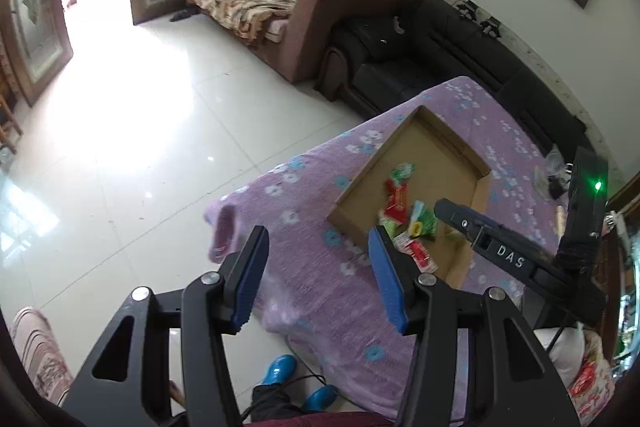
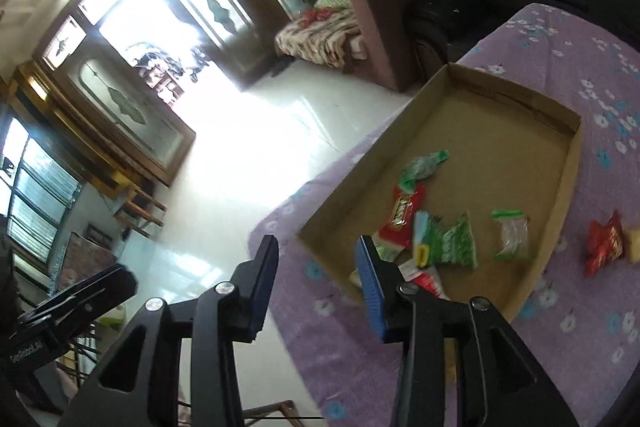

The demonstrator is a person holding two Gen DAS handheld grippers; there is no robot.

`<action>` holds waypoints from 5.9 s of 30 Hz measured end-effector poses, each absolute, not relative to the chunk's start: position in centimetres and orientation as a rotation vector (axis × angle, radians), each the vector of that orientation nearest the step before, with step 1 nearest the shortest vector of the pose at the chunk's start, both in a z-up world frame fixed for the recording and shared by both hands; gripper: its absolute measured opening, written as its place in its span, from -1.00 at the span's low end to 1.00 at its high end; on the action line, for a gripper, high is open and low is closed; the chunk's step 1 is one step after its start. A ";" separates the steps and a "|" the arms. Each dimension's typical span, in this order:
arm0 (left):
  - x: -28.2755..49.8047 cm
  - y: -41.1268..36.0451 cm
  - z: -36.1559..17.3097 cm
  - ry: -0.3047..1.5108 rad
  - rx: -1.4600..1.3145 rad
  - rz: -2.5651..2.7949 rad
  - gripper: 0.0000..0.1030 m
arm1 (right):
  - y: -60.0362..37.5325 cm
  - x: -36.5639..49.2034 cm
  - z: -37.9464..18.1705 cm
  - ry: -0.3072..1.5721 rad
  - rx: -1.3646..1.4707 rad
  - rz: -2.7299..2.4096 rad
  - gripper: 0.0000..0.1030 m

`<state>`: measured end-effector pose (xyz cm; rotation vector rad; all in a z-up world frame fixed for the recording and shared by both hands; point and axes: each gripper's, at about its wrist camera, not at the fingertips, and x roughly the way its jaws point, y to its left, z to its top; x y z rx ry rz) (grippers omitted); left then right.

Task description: Organize snacks

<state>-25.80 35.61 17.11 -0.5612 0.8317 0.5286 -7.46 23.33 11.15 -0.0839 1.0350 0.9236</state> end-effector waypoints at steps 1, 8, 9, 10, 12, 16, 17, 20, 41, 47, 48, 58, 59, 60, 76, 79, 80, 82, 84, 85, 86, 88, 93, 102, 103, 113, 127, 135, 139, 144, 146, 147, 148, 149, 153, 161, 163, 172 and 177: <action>-25.1 35.7 17.2 0.828 -0.552 0.509 0.04 | 22.7 -7.1 11.1 1.039 -0.062 0.910 -0.23; -17.3 33.8 16.9 0.856 -0.433 0.254 0.06 | 15.6 -5.3 9.8 1.053 0.000 0.712 -0.23; -15.6 33.0 16.4 0.871 -0.411 0.189 0.07 | 13.5 -4.8 9.6 1.055 0.014 0.648 -0.23; -14.5 32.5 15.9 0.884 -0.400 0.144 0.08 | 11.9 -4.4 9.4 1.055 0.022 0.600 -0.23; -11.3 30.5 14.4 0.927 -0.366 0.030 0.08 | 8.0 -3.8 9.0 1.060 0.051 0.474 -0.23; -6.2 25.8 12.7 0.979 -0.329 -0.181 0.08 | 0.4 -3.6 8.5 1.067 0.123 0.254 -0.23; -5.2 24.4 12.4 0.989 -0.311 -0.232 0.08 | -1.6 -4.0 8.4 1.071 0.151 0.207 -0.23; -2.0 20.3 10.9 1.033 -0.199 -0.334 0.08 | -4.8 -5.1 8.1 1.074 0.196 0.125 -0.23; 5.9 13.6 3.1 1.222 0.082 -0.285 -0.47 | -13.9 -3.0 6.2 1.088 0.357 0.143 -0.22; 4.2 15.1 4.6 1.187 0.010 -0.256 -0.48 | -12.4 -0.1 7.8 1.040 0.253 0.237 -0.22; 3.8 15.4 4.9 1.181 -0.009 -0.255 -0.48 | -11.7 0.4 8.1 1.040 0.203 0.259 -0.22; 0.3 18.6 8.0 1.099 -0.152 -0.177 -0.48 | -4.3 6.8 4.8 1.217 0.446 0.505 -0.21; -0.1 19.0 8.2 1.093 -0.171 -0.176 -0.48 | -3.8 7.3 4.6 1.218 0.444 0.475 -0.20; -0.5 19.5 8.4 1.088 -0.191 -0.173 -0.48 | -3.3 8.0 4.3 1.221 0.455 0.452 -0.20; -5.6 27.0 9.6 1.028 -0.252 -0.096 -0.48 | 2.4 10.9 3.5 1.195 0.255 0.051 -0.18; -6.5 29.2 9.3 1.025 -0.278 -0.079 -0.48 | 1.3 10.5 3.1 1.218 0.304 0.038 -0.18; -6.7 29.8 9.2 1.024 -0.290 -0.076 -0.48 | 1.1 10.4 3.0 1.219 0.299 0.024 -0.18; -7.1 30.9 9.0 1.024 -0.306 -0.067 -0.48 | 0.8 10.4 2.8 1.220 0.307 0.001 -0.12; -7.4 31.8 8.7 1.028 -0.319 -0.057 -0.48 | 0.4 10.6 2.7 1.219 0.326 -0.035 -0.03; -7.5 32.1 8.6 1.030 -0.323 -0.054 -0.48 | 0.5 10.8 2.6 1.218 0.335 -0.047 0.02; -7.7 32.3 8.6 1.031 -0.322 -0.053 -0.48 | 0.6 11.1 2.4 1.222 0.338 -0.061 0.07; -7.9 32.7 8.7 1.031 -0.320 -0.054 -0.48 | 1.2 11.5 2.5 1.203 0.318 -0.082 0.12; -8.1 33.7 8.7 1.031 -0.319 -0.047 -0.48 | 2.9 12.6 2.4 1.187 0.212 -0.116 0.11; -8.6 36.0 7.9 1.055 -0.330 0.004 -0.48 | 3.3 10.6 3.5 1.168 0.183 0.007 -0.36; -8.6 36.1 7.6 1.064 -0.328 0.013 -0.48 | 3.6 9.9 4.2 1.155 0.187 0.034 -0.36; -6.9 35.9 6.9 1.082 -0.336 -0.008 -0.48 | 14.1 5.1 7.7 1.143 0.125 0.458 -0.36; -1.0 35.1 5.5 1.117 -0.312 -0.060 -0.39 | 19.3 4.7 3.4 1.211 0.073 0.549 -0.36; -2.3 35.1 7.5 1.068 -0.291 -0.056 -0.16 | 19.6 3.9 4.8 1.173 0.049 0.567 -0.35; -4.1 34.6 10.4 0.977 -0.204 0.030 0.01 | 18.7 3.3 6.4 1.124 0.026 0.562 -0.35; -6.5 32.8 14.5 0.813 -0.038 0.199 0.65 | 16.9 1.5 8.3 1.082 0.061 0.547 -0.32; -7.0 32.7 15.5 0.782 -0.050 0.208 0.73 | 16.2 0.8 8.6 1.073 0.078 0.531 -0.30; -7.0 32.7 15.6 0.783 -0.069 0.204 0.73 | 16.0 0.6 8.7 1.076 0.090 0.522 -0.29; -6.9 32.6 15.6 0.792 -0.087 0.198 0.73 | 15.9 0.5 8.7 1.079 0.099 0.516 -0.29; -6.7 32.5 15.5 0.803 -0.090 0.196 0.73 | 15.5 0.1 8.6 1.082 0.103 0.508 -0.29; -6.1 31.4 14.8 0.856 -0.095 0.168 0.73 | 13.9 -0.4 8.3 1.103 0.108 0.476 -0.29; -5.3 25.8 14.6 0.903 0.006 0.125 0.73 | 7.7 -1.4 7.9 1.111 0.160 0.387 -0.28; -5.1 24.0 14.7 0.907 0.047 0.133 0.73 | 5.7 -1.5 7.8 1.109 0.175 0.376 -0.29; -4.0 18.5 14.4 0.964 -0.003 0.065 0.73 | -6.3 -0.8 7.7 1.079 0.277 0.273 -0.28; -3.3 15.0 12.7 1.005 -0.062 -0.033 0.73 | -14.9 0.7 8.4 1.039 0.298 0.149 -0.28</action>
